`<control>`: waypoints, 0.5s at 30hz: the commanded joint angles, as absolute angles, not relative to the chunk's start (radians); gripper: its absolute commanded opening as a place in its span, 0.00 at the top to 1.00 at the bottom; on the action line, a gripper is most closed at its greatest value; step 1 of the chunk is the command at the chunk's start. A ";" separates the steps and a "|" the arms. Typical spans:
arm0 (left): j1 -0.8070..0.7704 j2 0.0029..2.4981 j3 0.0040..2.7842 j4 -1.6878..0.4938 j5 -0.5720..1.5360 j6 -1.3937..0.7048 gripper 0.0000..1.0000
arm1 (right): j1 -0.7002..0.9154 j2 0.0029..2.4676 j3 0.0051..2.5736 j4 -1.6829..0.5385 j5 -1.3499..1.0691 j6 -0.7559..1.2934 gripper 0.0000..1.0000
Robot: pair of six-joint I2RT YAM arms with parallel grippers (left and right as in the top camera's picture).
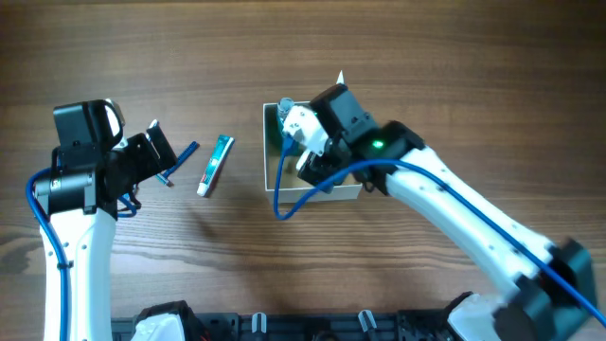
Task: Pack container
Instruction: 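Lower the soap box into the box and open the right gripper, then grasp the Colgate toothpaste tube with the left gripper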
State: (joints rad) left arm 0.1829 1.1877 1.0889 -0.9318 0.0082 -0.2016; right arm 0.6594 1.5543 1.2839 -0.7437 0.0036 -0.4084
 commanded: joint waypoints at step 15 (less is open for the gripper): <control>-0.055 1.266 1.107 -0.854 0.019 -0.029 0.00 | 0.031 1.213 1.248 -0.995 -0.072 0.391 0.00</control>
State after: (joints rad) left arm 0.0334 1.2022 1.0904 -0.8520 0.1173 -0.0860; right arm 0.0719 1.1748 1.2808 -0.9989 -0.0193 0.3649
